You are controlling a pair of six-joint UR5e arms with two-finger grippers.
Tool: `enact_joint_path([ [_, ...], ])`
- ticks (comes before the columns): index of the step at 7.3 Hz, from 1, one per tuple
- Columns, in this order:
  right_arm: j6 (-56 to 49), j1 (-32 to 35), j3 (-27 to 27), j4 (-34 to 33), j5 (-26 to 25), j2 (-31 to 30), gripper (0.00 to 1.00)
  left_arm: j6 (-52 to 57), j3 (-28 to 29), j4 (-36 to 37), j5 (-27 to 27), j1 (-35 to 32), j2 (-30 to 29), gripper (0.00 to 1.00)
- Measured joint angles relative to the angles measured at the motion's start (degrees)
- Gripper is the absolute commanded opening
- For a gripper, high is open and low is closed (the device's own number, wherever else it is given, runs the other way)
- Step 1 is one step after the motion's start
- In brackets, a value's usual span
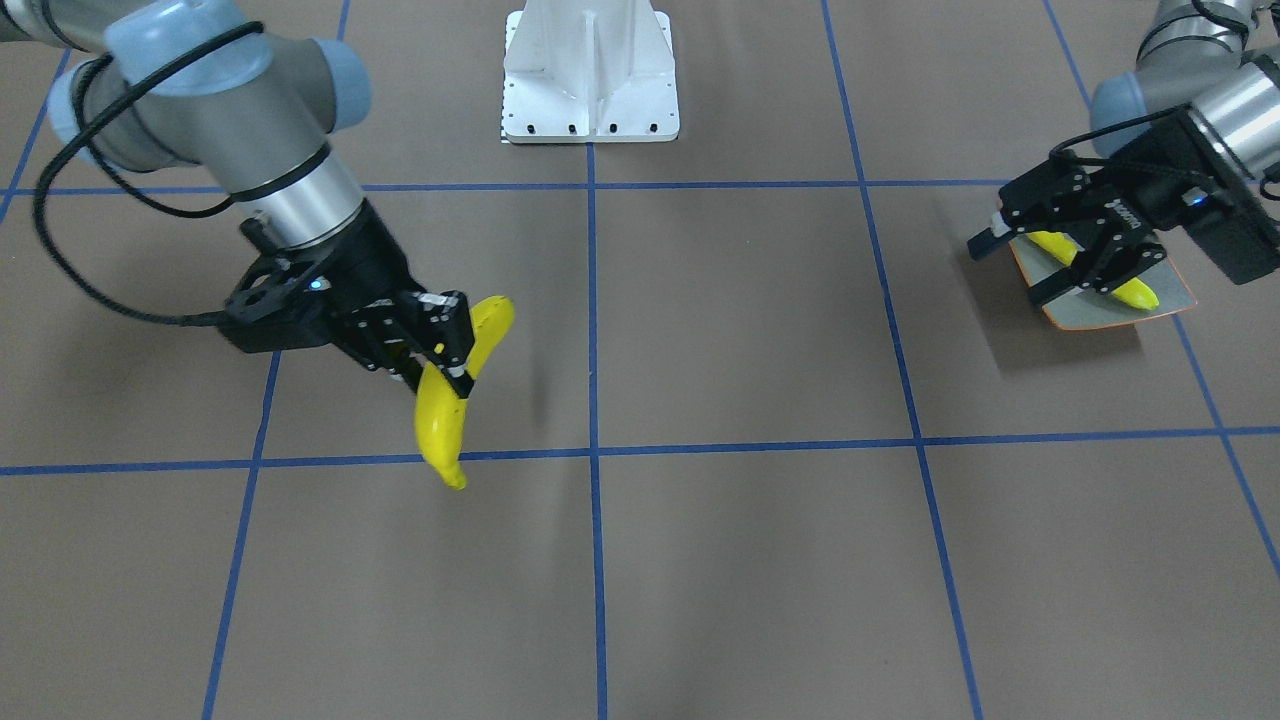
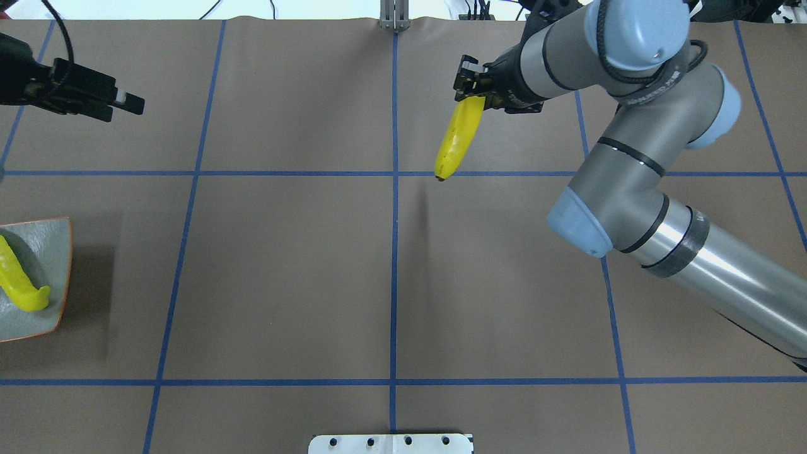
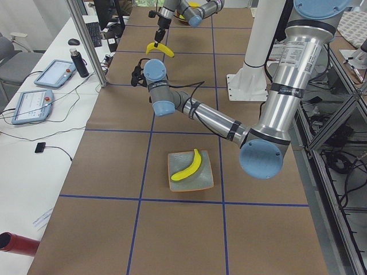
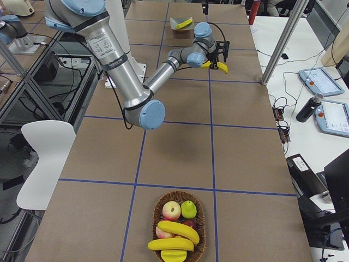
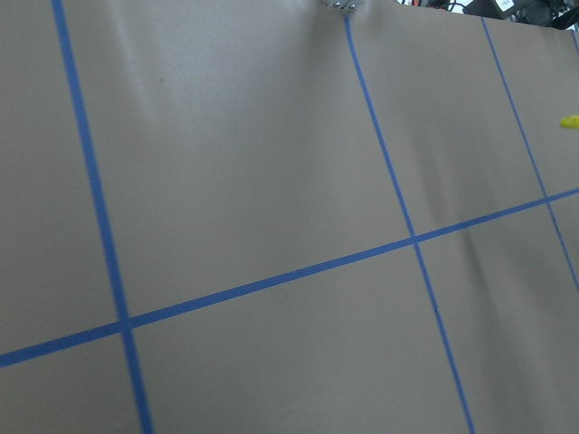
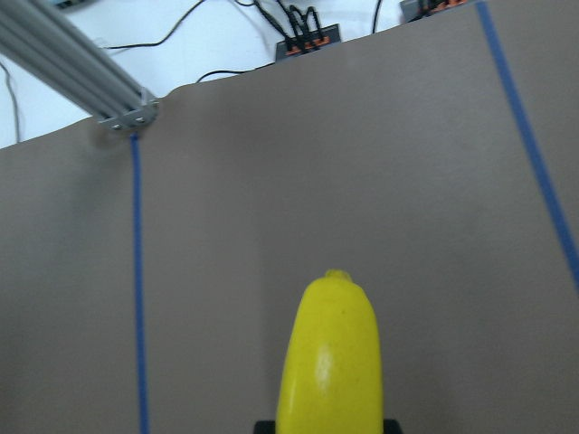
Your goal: Transfer all bananas from basket to plate
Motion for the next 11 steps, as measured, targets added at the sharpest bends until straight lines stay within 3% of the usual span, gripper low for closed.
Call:
enact_joint_path([
  [2, 5.93, -4.4, 0.19, -0.09, -3.97, 4.31, 0.0, -8.22, -2.48, -0.08, 3.52, 5.26, -3.84, 1.0],
  [5, 13.17, -9.27, 0.49, 0.04, -5.43, 9.82, 0.0, -9.79, -4.38, -3.14, 4.09, 11.59, -5.7, 1.0],
  [8, 14.77, -13.04, 1.0, 4.13, -9.04, 10.95, 0.0, -10.01, -4.59, -8.54, 4.11, 17.05, -5.86, 0.99],
  [9, 14.83, -13.5, 1.52, 4.67, -9.39, 11.01, 0.0, -9.93, -4.59, -9.33, 4.11, 17.95, -5.86, 0.39],
  [10, 14.78, -13.72, 2.0, 4.86, -9.51, 11.01, 0.0, -9.82, -4.57, -9.97, 4.11, 18.33, -5.86, 0.0],
  [11, 14.51, -13.81, 2.24, 4.97, -9.55, 10.97, 0.2, -9.75, -4.48, -10.98, 4.11, 18.48, -5.78, 0.0],
])
